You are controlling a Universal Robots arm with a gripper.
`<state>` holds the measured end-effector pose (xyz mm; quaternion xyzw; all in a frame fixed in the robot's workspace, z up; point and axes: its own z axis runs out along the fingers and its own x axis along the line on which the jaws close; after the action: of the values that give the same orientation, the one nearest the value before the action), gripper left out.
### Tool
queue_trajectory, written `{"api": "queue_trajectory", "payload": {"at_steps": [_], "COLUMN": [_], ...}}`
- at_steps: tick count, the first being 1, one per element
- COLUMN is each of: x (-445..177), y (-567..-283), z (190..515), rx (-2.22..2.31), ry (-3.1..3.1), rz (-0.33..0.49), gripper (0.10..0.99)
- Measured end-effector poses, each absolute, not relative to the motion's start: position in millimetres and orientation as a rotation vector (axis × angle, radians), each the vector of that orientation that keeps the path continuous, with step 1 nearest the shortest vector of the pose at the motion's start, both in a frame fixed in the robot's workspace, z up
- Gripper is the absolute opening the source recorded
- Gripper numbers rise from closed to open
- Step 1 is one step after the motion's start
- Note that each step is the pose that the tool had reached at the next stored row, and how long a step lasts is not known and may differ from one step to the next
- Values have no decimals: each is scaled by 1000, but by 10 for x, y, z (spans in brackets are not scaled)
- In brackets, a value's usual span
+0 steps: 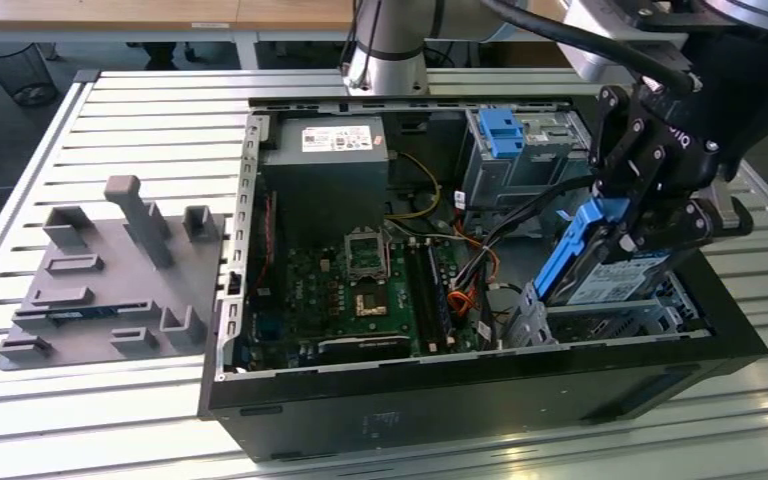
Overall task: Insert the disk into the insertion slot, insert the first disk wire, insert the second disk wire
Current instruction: 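Insert the disk into the insertion slot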
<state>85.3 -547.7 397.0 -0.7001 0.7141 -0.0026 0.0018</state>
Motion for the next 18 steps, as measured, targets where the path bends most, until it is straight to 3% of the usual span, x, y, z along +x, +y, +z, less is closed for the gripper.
{"api": "queue_trajectory", "payload": {"at_steps": [18], "x": [843], "y": [-5477], "z": [3860], "rx": [-2197], "ry": [2241], "rz": [-8], "gripper": [365]}}
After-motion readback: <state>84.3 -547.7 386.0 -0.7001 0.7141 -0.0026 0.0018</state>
